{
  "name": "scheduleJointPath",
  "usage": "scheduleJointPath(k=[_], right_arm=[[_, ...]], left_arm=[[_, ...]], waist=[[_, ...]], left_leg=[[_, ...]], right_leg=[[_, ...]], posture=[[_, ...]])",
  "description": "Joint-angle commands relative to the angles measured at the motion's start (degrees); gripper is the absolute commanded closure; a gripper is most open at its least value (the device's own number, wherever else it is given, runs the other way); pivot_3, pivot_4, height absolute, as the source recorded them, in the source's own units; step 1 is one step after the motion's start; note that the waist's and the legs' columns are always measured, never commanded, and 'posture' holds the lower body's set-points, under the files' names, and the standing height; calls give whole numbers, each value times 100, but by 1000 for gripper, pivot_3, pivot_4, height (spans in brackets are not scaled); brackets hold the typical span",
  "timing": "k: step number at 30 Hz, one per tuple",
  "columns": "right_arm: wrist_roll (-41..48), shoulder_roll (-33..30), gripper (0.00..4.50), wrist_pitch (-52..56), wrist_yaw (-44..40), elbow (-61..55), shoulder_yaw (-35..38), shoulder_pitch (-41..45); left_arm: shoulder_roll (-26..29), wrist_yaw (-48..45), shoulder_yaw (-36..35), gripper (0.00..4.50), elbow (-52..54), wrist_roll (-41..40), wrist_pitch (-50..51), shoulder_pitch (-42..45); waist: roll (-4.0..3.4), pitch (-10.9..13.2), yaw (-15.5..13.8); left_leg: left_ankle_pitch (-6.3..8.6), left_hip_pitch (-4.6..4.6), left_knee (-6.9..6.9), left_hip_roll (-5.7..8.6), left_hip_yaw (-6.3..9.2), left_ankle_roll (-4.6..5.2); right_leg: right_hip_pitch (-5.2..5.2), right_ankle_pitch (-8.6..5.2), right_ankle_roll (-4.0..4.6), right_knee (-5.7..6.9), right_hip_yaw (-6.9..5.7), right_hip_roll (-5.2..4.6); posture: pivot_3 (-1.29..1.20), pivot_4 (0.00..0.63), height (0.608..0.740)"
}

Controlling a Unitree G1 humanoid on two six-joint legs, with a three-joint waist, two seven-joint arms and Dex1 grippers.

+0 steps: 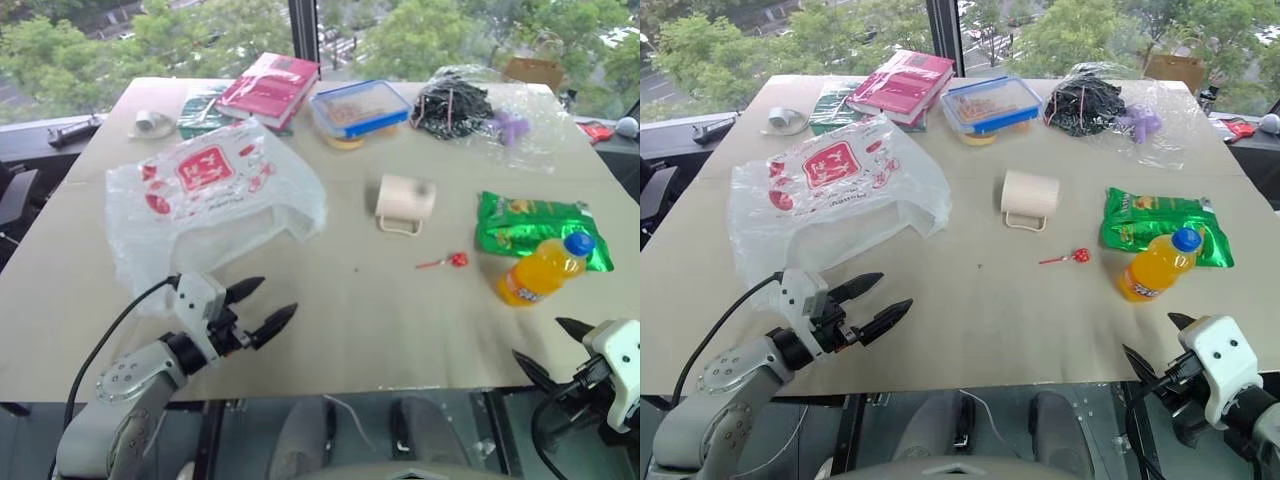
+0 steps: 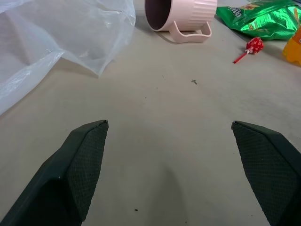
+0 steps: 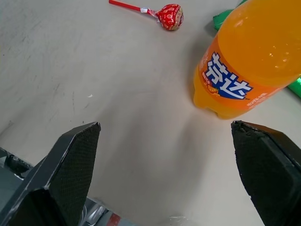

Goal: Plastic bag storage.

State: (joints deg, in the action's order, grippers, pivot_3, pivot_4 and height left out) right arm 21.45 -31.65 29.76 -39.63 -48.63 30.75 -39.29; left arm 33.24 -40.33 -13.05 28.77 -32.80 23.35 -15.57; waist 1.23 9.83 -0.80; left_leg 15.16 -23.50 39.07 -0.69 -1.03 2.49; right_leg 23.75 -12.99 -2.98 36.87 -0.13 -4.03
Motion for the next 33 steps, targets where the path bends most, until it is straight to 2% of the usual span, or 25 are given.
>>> scheduleJointPath(k=[1,15,26,33], right_arm=[[-32,-46,0,-193,19,-28,-45,119],[157,-50,0,-17,279,-334,-618,823],[49,-20,0,-41,541,-632,-1014,915],[129,-86,0,158,826,-871,-1495,1667]], left_arm=[[-82,1,-30,66,53,-27,-161,133],[-333,223,15,66,167,-140,31,424],[-318,199,41,66,-30,-201,240,879],[-410,233,-92,66,-266,-363,316,1029]], waist=[[0,0,0],[-2,-2,1],[-2,-3,0],[-1,-4,8]], left_leg=[[0,0,0,0,0,0],[1,-2,3,2,1,4],[1,-1,5,3,0,4],[1,3,7,3,-2,4]], right_leg=[[0,0,0,0,0,0],[-1,1,0,-2,-2,7],[-3,1,-1,-2,-1,10],[-4,2,-1,0,2,15]], posture=[[0,150,740],[0,150,740],[0,150,740],[0,150,740]])
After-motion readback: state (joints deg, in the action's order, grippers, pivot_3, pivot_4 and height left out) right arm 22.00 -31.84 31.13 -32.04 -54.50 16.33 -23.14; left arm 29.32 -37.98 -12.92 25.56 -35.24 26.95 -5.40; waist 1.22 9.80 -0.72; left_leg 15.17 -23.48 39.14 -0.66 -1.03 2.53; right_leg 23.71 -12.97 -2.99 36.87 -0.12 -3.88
